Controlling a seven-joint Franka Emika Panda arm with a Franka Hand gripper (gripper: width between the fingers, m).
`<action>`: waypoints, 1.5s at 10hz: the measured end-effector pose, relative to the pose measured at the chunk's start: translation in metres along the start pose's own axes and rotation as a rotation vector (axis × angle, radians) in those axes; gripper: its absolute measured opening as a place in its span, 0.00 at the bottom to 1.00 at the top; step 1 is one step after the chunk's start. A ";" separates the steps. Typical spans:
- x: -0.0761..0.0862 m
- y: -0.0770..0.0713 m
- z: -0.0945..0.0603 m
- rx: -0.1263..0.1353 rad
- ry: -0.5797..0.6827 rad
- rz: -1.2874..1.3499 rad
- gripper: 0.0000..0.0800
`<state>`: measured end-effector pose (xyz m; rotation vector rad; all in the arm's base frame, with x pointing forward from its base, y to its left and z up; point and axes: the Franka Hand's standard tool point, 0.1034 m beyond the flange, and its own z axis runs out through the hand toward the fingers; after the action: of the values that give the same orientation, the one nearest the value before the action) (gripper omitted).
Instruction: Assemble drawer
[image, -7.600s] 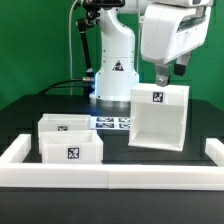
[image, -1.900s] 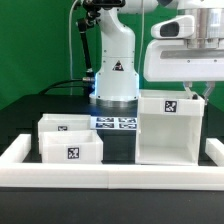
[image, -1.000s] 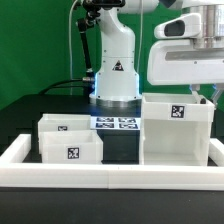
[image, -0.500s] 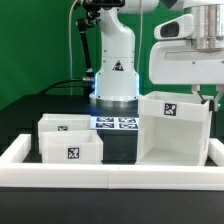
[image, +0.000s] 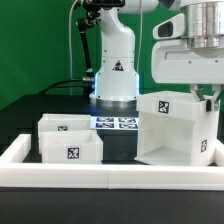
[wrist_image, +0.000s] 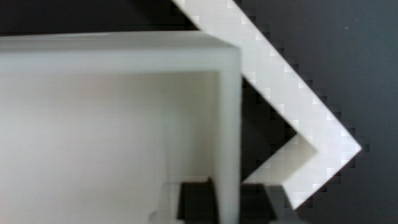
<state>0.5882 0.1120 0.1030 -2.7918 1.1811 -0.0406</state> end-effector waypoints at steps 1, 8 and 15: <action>0.001 0.001 0.000 0.000 0.000 0.063 0.05; 0.015 0.001 -0.003 0.033 -0.064 0.496 0.05; 0.032 -0.014 0.002 0.054 -0.106 0.794 0.05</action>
Offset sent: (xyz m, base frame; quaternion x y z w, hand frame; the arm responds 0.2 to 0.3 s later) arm 0.0189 -0.0224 0.0017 0.0109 -0.0476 0.1794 0.9826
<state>0.6203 0.0992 0.1021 -2.0556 2.0988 0.1363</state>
